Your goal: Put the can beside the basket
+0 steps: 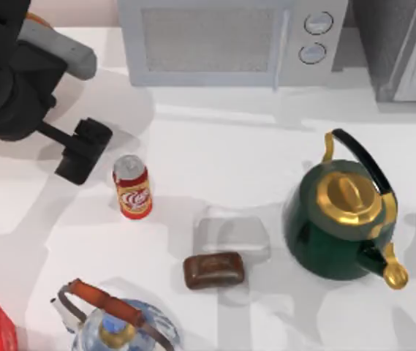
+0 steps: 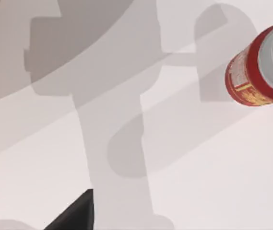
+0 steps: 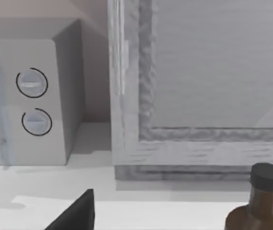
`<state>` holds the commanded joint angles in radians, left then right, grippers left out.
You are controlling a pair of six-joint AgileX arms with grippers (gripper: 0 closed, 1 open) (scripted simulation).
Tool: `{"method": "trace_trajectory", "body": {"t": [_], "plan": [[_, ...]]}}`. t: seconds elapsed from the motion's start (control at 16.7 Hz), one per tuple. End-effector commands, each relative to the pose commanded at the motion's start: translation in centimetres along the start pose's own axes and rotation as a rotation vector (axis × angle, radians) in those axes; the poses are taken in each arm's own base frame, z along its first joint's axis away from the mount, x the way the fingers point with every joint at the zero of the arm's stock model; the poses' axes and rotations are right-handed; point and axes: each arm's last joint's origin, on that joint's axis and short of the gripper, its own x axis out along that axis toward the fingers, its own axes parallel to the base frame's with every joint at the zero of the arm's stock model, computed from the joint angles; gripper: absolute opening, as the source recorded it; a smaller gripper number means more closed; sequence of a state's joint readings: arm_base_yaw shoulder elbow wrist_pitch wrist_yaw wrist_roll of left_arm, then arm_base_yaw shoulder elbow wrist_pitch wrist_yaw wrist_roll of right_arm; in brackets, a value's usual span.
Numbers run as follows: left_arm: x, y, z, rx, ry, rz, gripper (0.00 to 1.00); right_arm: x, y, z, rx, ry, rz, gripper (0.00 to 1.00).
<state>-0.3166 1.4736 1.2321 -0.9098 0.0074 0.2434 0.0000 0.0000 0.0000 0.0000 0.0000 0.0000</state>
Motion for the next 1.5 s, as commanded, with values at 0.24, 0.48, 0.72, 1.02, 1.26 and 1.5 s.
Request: {"method": "trace_trajectory", "body": {"t": [0.24, 0.48, 0.72, 1.02, 1.26, 1.5], "plan": [[5.3, -1.4, 5.3, 0.129, 0.25, -0.092, 1.0, 0.0, 0.0, 0.0, 0.0, 0.0, 0.0, 1.0], [8.5, -2.9, 8.1, 0.219, 0.368, -0.134, 1.0, 0.0, 0.0, 0.0, 0.0, 0.0, 0.0, 1.0], [9.3, -3.4, 8.9, 0.246, 0.394, -0.142, 1.0, 0.0, 0.0, 0.0, 0.0, 0.0, 0.0, 1.0], [9.7, -3.3, 8.6, 0.244, 0.394, -0.142, 1.0, 0.0, 0.0, 0.0, 0.0, 0.0, 0.0, 1.0], [12.6, -3.7, 7.5, 0.245, 0.393, -0.142, 1.0, 0.0, 0.0, 0.0, 0.0, 0.0, 0.0, 1.0], [14.7, -3.9, 6.5, 0.246, 0.394, -0.142, 1.0, 0.0, 0.0, 0.0, 0.0, 0.0, 0.0, 1.0]]}}
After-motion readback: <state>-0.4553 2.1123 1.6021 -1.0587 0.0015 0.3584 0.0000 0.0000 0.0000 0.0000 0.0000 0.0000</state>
